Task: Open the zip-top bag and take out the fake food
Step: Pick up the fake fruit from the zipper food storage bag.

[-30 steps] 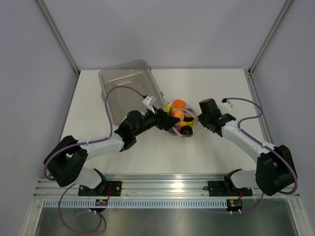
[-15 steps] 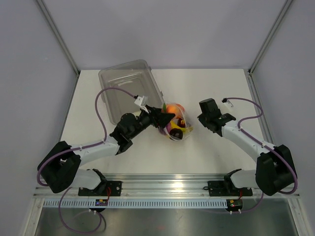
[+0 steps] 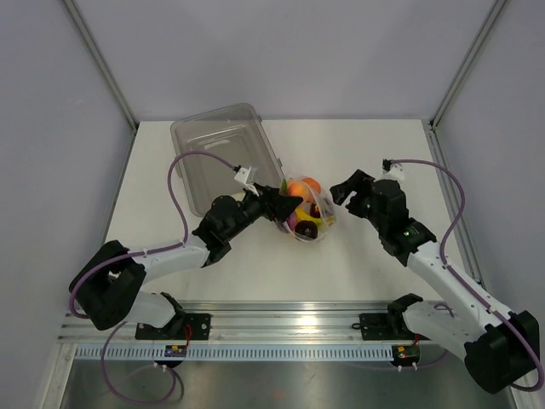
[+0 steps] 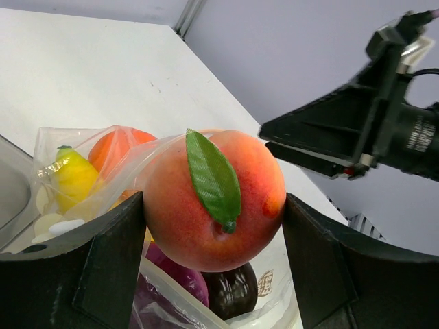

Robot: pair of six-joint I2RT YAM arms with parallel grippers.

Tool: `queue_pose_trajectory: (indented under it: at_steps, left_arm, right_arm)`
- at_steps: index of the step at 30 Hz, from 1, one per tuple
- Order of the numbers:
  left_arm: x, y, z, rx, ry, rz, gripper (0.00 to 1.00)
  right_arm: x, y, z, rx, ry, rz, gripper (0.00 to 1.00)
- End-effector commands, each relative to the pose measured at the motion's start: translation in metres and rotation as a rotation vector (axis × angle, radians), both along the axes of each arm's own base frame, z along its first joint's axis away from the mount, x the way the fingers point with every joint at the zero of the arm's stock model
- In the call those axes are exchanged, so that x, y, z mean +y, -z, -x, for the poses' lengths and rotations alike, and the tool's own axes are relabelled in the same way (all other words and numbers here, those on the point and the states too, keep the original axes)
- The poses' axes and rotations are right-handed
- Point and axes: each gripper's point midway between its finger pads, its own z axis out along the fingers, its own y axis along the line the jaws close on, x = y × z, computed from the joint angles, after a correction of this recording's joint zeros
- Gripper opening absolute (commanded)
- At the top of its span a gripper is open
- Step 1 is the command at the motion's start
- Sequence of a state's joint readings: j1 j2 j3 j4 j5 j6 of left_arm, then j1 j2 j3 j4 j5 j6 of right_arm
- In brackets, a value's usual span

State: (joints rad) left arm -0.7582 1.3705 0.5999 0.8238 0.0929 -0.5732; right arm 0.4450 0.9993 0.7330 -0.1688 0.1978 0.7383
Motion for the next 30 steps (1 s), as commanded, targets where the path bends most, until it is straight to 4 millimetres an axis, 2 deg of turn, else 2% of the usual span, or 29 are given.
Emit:
queue_pose_trajectory:
  at_steps: [1,3,6,10,13,18,22,26,30]
  left_arm:
    - [0.004,-0.038,-0.014,-0.112,-0.048,0.066,0.52]
    - [0.006,-0.038,-0.017,-0.108,-0.050,0.066,0.52]
    - [0.008,-0.033,-0.021,-0.085,-0.051,0.062,0.52]
    - [0.011,-0.029,-0.026,-0.054,-0.052,0.069,0.52]
    - [0.014,-0.028,-0.029,-0.040,-0.053,0.077,0.52]
    - [0.015,-0.027,-0.031,-0.022,-0.047,0.083,0.52]
    - [0.016,-0.027,-0.031,-0.013,-0.038,0.095,0.52]
    - [0.018,-0.030,-0.031,-0.013,-0.033,0.109,0.52]
    - [0.019,-0.030,-0.030,0.000,-0.022,0.125,0.52]
  right_arm:
    - [0.028,-0.042,0.007,-0.228,-0.240,0.013,0.81]
    - [0.041,-0.055,0.016,-0.290,-0.336,-0.004,0.82]
    - [0.046,-0.060,0.021,-0.321,-0.387,0.018,0.81]
    - [0.053,-0.067,0.028,-0.366,-0.461,0.057,0.74]
    - [0.064,-0.069,0.032,-0.377,-0.521,0.092,0.75]
    - [0.090,-0.051,0.035,-0.327,-0.574,0.244,0.78]
    - [0.101,-0.033,0.028,-0.271,-0.584,0.286,0.77]
    - [0.093,-0.024,0.019,-0.226,-0.524,0.332,0.70]
    - [0.089,-0.019,0.014,-0.200,-0.496,0.355,0.54]
